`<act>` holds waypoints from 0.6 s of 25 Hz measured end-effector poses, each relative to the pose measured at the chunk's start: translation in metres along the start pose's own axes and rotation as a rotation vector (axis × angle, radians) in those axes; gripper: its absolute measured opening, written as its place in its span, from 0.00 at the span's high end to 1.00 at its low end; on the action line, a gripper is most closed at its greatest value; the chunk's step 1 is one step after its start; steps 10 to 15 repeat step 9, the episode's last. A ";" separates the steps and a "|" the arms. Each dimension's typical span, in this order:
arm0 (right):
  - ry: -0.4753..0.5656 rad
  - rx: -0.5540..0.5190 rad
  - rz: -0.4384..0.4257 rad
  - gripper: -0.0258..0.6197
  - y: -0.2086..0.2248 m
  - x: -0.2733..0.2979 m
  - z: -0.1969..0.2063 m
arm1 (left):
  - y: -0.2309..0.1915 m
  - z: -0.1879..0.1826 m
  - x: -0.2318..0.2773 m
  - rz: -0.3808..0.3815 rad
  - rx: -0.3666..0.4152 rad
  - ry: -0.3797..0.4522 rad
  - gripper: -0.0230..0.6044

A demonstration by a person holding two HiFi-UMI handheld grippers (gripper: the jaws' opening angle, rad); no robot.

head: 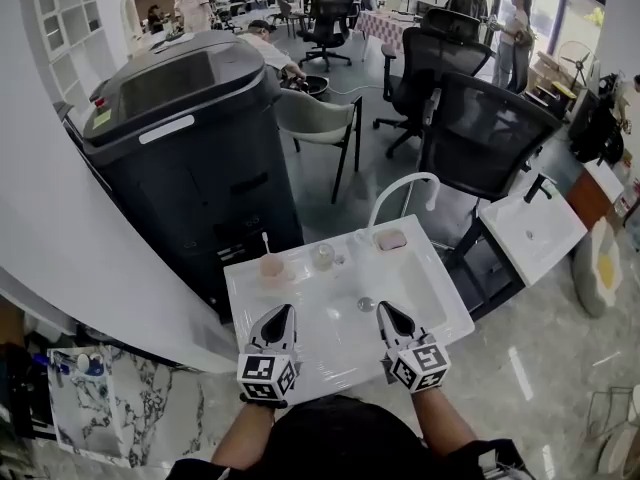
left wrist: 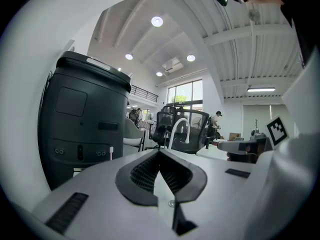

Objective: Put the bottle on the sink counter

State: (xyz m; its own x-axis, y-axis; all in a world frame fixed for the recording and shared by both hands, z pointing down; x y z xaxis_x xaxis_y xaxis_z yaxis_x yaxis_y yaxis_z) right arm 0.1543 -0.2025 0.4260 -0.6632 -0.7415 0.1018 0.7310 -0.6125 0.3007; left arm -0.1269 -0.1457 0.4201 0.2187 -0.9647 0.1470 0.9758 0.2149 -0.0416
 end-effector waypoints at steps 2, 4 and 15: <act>-0.001 0.009 -0.001 0.91 0.004 -0.001 0.000 | 0.002 0.003 0.002 -0.008 0.003 -0.019 0.93; 0.000 0.009 -0.004 0.91 0.009 -0.005 -0.001 | 0.003 0.004 0.004 -0.016 -0.005 -0.020 0.93; -0.011 -0.004 0.014 0.91 0.021 -0.018 -0.006 | 0.007 0.013 0.009 -0.041 -0.063 -0.005 0.93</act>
Point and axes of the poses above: the fingertips, and each gripper's own axes: x forward along the fingers, y to its right, z out of its underside, the point moved 10 cm from there along -x, backward along the fingers, and after that the axes turned 6 degrees about x, right-handed, at the moved point
